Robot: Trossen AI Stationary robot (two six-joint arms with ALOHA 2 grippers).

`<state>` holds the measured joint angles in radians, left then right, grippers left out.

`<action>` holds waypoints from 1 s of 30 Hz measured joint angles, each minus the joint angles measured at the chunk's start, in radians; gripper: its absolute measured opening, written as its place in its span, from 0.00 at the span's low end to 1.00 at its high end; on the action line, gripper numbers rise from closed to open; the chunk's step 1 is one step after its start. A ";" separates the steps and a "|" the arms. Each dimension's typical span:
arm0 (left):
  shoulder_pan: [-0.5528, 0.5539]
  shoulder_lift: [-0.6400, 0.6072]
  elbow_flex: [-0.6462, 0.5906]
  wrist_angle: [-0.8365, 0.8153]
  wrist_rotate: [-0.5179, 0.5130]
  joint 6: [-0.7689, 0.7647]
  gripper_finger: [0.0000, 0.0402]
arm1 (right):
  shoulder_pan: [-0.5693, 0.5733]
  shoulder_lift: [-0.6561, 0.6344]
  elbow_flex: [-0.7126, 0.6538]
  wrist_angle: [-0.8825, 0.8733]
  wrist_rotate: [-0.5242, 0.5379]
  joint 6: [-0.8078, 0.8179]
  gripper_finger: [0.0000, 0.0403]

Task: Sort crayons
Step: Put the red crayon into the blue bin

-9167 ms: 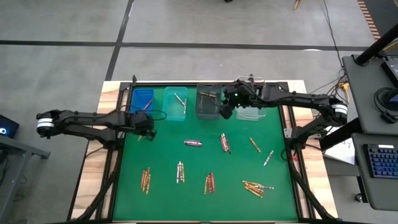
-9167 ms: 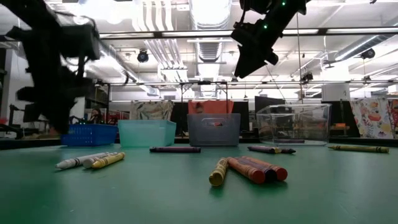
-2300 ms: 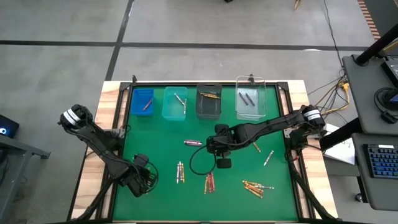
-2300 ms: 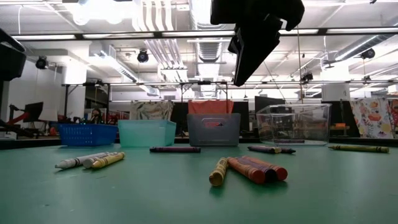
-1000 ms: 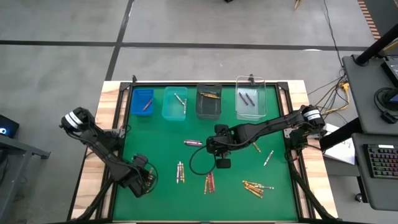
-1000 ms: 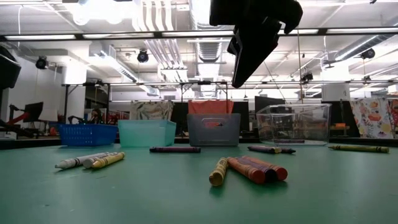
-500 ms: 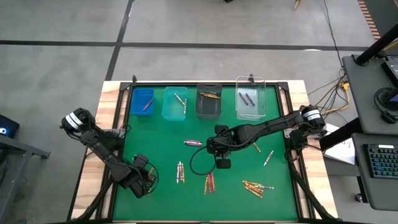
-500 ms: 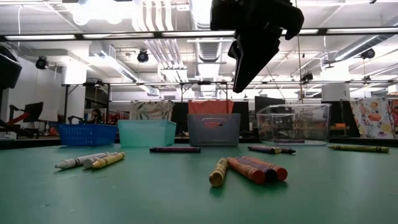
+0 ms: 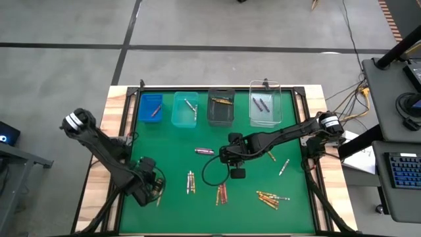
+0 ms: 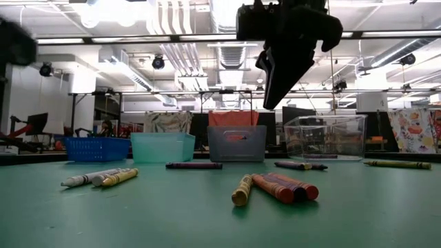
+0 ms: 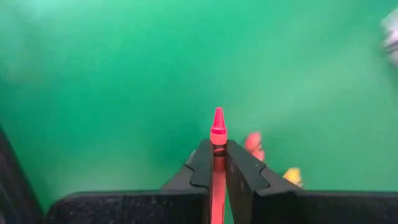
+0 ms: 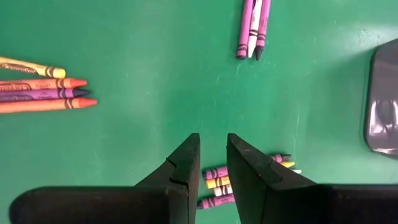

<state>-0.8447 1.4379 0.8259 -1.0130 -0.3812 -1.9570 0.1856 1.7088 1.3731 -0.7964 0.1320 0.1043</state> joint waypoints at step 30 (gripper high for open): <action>1.284 -0.413 0.013 0.111 -0.292 1.546 0.00 | -0.122 -0.209 -0.170 0.356 0.000 -0.140 0.17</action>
<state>0.4392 1.0253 0.8394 -0.9017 -0.6733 -0.4115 0.0634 1.4993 1.2030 -0.4408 0.1324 -0.0356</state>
